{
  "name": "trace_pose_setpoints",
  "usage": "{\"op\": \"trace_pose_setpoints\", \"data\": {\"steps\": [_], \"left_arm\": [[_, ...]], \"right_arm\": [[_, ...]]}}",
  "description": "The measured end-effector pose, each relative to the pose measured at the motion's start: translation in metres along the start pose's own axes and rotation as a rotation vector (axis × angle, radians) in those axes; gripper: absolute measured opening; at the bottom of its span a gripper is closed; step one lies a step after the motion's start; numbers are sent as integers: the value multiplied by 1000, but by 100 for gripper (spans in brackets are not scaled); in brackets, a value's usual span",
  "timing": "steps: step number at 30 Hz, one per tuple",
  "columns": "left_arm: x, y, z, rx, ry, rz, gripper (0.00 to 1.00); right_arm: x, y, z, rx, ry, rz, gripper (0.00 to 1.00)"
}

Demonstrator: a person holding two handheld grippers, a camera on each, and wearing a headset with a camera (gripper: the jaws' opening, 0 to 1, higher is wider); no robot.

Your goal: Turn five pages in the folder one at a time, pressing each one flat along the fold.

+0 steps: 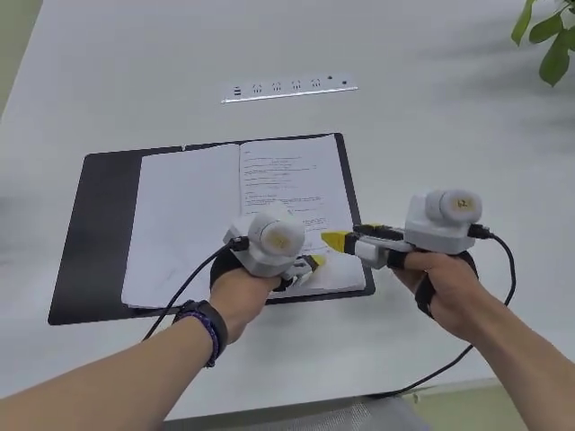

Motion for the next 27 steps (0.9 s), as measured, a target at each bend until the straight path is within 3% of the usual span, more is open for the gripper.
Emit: {"op": "trace_pose_setpoints", "data": {"steps": [9,14,17,22,27], "left_arm": [[1,0,0,-18,23,0,32],[3,3,5,-53,47,-18,43],[0,9,10,-60,90,-17,49],[-1,22,17,-67,104,-20,58],[-1,36,18,-52,119,-6,61]], "right_arm": [[-8,2,-2,9,-19,-3,42],[-13,8,-4,12,-40,2,34],[-17,11,-6,17,-50,1,29],[-21,13,-10,26,-80,22,21],[-23,13,-14,25,-97,36,11]]}}
Point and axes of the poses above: the centre of the closed fingertips' face, and the gripper's own axes: y roughly backward along the fingers, z roughly to its right, x roughly out of its top, the point moved 6 cm from there along y, roughly backward along the fingers, and after that the axes turned 7 degrees about -y, right-handed, at the moved point
